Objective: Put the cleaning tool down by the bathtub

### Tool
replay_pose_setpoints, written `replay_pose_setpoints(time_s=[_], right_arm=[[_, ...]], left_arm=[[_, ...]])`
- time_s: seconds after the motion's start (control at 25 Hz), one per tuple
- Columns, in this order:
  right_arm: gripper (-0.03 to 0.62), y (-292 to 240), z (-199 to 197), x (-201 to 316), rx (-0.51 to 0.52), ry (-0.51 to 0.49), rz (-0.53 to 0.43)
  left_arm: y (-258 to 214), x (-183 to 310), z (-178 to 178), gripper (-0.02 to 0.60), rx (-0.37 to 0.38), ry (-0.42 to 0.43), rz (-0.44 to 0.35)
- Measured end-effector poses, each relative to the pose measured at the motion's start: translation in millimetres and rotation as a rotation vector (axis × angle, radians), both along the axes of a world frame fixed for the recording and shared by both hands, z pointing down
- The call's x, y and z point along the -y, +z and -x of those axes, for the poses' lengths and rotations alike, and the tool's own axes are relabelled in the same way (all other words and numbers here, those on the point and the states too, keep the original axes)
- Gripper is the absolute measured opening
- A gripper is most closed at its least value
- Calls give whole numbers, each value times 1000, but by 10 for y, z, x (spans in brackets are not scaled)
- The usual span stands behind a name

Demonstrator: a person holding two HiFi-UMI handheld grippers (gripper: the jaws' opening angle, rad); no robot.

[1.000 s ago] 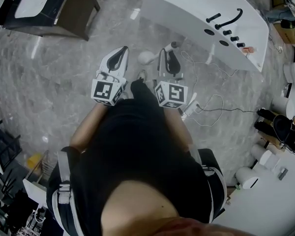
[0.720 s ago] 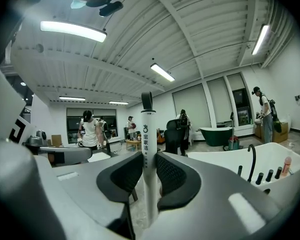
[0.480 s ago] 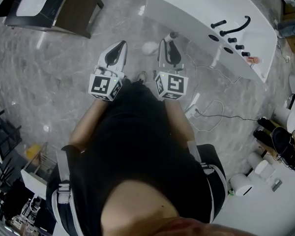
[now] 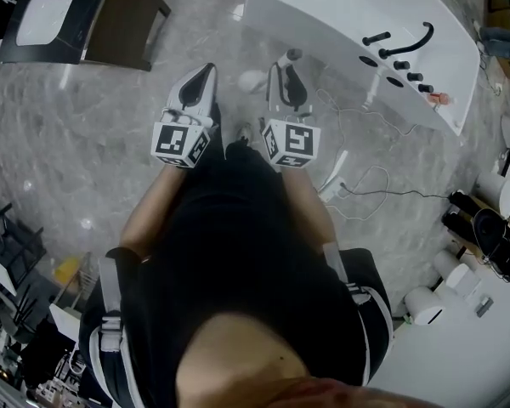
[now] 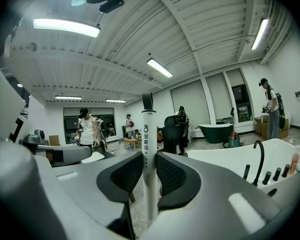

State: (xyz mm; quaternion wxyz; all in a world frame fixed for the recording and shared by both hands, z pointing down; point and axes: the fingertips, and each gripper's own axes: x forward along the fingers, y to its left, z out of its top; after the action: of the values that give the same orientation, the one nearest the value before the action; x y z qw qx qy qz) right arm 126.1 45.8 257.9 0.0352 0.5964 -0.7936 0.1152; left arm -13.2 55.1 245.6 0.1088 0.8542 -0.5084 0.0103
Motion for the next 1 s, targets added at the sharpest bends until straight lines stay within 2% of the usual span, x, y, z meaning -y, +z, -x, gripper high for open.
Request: replay_pose_setpoints(time_s=[0.28,0.56,0.8,1.0], right_arm=[[89,211,143,412,-20,39,30],[89,503,329,948,-46,71,69],[89,996,447,1451,-68,85,110],[89,1364,536,1811,-48,117,139]], left_arm=[[246,543,196,8,-5,26,37],[460,1142,318,8,14,68,40],[969,1632,372,8,24,82,95],[1295,1940,452,8,16,78,111]])
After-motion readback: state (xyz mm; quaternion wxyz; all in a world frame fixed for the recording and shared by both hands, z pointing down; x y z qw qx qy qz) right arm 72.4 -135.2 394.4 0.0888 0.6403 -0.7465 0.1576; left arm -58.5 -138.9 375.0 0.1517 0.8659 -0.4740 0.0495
